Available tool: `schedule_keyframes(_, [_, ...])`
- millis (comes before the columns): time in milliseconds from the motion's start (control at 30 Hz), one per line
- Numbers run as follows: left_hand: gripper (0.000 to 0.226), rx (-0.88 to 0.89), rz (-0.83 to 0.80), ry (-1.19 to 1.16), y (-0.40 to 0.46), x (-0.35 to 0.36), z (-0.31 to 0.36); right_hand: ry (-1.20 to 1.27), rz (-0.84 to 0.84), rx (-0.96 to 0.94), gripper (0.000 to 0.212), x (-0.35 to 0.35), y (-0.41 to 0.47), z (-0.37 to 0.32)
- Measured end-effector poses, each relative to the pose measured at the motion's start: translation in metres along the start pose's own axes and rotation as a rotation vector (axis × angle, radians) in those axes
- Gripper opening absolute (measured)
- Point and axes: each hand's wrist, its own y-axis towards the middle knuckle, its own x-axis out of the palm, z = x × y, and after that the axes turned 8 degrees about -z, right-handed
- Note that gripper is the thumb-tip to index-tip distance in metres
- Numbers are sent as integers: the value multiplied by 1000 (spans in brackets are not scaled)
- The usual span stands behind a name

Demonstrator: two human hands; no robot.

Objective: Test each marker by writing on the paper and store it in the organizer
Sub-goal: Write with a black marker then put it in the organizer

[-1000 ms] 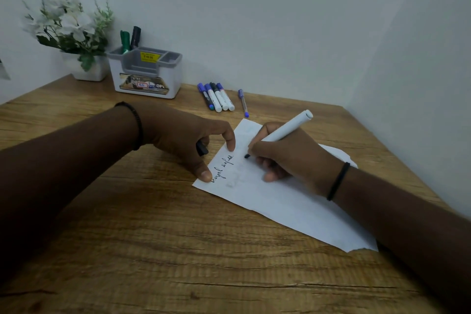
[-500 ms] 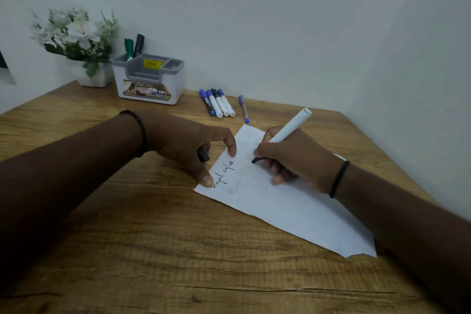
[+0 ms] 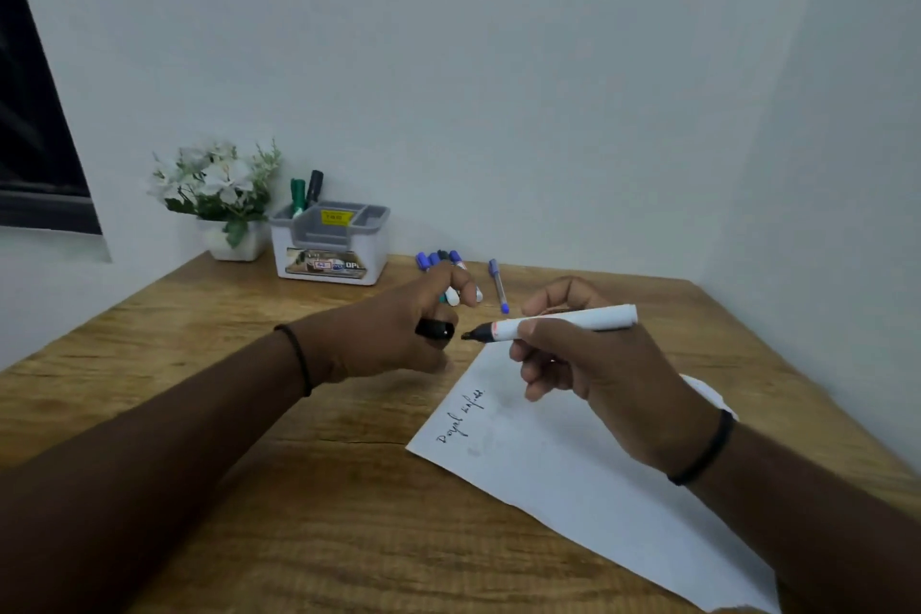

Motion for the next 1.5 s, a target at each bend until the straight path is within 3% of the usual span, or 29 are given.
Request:
schedule_keyframes(133, [56,30,26,-34,4,6,2,-69,25,-64,13,2,-1,1])
schedule_keyframes(300, [55,7,50,-51,6,7,4,-59,2,-93,35,0,-2,-1])
schedule_keyframes(600, [53,-28,97,-122,6,9,7,-88,46,-167,19,1,0,4])
schedule_keyframes(1000, [45,-92,386,-193,21,34,16,-247,60,-344,18,-3,7,19])
schedule_keyframes(1233, [43,-161,353,115,32,53,13,-478,171,-312,32,2,12,26])
schedule_keyframes(1400, [29,-71,345,92,24,38,18,-463,85,-369,28,3,8,14])
schedule_keyframes(1467, [30,4,441,146,19,22,17,-392,3,-353,12,3,6,2])
schedule_keyframes(1500, [29,15,498,215,16,14,14,-331,-54,-298,19,1,6,-3])
